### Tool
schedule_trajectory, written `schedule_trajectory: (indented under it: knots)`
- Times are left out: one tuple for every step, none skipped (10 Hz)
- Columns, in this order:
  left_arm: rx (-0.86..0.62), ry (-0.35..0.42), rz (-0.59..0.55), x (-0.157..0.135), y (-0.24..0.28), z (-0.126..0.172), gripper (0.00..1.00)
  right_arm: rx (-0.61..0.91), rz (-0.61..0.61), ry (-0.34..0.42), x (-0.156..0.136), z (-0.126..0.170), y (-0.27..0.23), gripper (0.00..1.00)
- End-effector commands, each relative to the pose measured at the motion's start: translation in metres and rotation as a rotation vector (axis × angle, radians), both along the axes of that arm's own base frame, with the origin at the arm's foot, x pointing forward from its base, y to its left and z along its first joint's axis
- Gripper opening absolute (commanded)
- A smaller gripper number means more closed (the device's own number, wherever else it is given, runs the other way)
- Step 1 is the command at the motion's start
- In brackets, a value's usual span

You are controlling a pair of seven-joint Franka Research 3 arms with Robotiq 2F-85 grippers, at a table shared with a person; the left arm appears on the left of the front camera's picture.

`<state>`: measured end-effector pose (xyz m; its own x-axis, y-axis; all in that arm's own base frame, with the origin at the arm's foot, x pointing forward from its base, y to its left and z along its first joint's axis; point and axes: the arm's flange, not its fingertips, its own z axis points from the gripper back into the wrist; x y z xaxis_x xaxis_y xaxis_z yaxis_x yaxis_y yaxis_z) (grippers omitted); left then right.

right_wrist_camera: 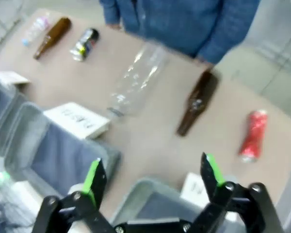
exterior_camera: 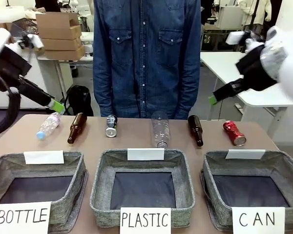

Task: Sort the can waste into the basket.
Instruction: Pick up the can waste from the table and place it in the right Fabric basket.

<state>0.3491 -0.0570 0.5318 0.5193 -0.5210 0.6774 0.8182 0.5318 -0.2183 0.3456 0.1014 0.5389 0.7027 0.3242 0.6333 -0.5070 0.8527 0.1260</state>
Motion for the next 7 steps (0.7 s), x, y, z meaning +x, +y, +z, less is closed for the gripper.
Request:
schedule_trajectory:
  knots:
    - [-0.279, 0.346, 0.007, 0.023, 0.038, -0.024, 1.00, 0.569, -0.132, 0.538, 0.013, 0.012, -0.050, 1.00]
    - [-0.361, 0.408, 0.024, 0.028, 0.053, -0.045, 1.00, 0.705, -0.174, 0.564, 0.010, 0.006, -0.070, 1.00]
    - [-0.503, 0.476, 0.058, 0.033, 0.068, -0.063, 1.00, 0.795, -0.200, 0.572, 0.006, -0.001, -0.089, 1.00]
    - [-0.705, 0.512, 0.108, 0.034, 0.084, -0.074, 1.00, 0.866, -0.259, 0.575, 0.003, -0.009, -0.111, 1.00]
    - [-0.778, 0.532, 0.150, 0.034, 0.093, -0.078, 1.00, 0.928, -0.293, 0.578, 0.002, -0.016, -0.128, 1.00]
    - [-0.810, 0.558, 0.208, 0.034, 0.097, -0.077, 1.00, 0.987, -0.317, 0.561, 0.001, -0.021, -0.140, 1.00]
    - [-0.723, 0.593, 0.325, 0.034, 0.095, -0.071, 1.00, 0.911, -0.385, 0.480, -0.004, -0.022, -0.145, 1.00]
